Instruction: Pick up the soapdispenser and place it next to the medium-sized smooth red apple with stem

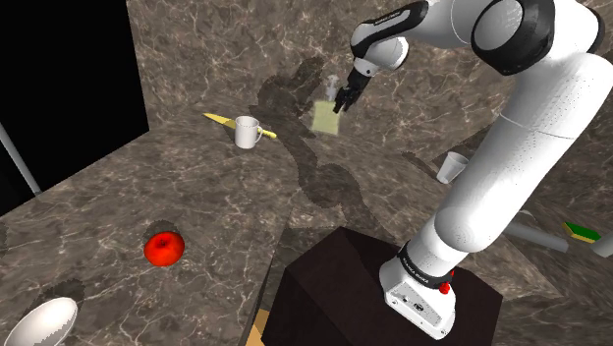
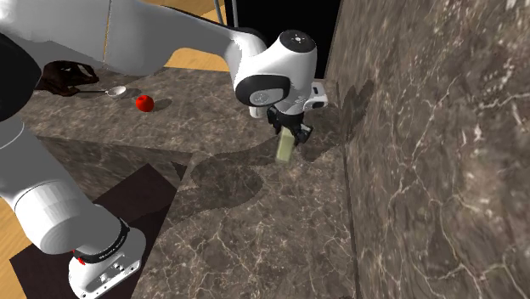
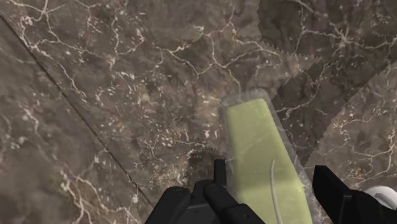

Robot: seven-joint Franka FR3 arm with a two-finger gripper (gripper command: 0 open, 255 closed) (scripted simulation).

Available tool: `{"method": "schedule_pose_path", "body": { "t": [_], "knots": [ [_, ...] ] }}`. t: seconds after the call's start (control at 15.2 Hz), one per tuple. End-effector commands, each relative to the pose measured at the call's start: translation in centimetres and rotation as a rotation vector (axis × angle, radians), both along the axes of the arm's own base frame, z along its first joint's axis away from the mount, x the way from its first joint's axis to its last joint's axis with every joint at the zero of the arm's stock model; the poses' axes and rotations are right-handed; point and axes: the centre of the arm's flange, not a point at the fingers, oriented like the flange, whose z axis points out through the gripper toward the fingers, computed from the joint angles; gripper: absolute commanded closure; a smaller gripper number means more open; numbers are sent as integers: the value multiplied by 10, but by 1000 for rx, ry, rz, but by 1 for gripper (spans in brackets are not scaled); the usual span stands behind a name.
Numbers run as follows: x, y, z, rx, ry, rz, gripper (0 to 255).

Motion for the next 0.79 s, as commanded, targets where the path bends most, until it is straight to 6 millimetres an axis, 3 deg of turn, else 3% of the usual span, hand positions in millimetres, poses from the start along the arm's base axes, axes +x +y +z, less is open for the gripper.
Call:
{"method": "schedule_pose_path", "body": {
  "t": [0.0,0.73],
  "knots": [
    [0,0,12,0,0,0,255],
    [0,0,70,0,0,0,255]
  ]
}}
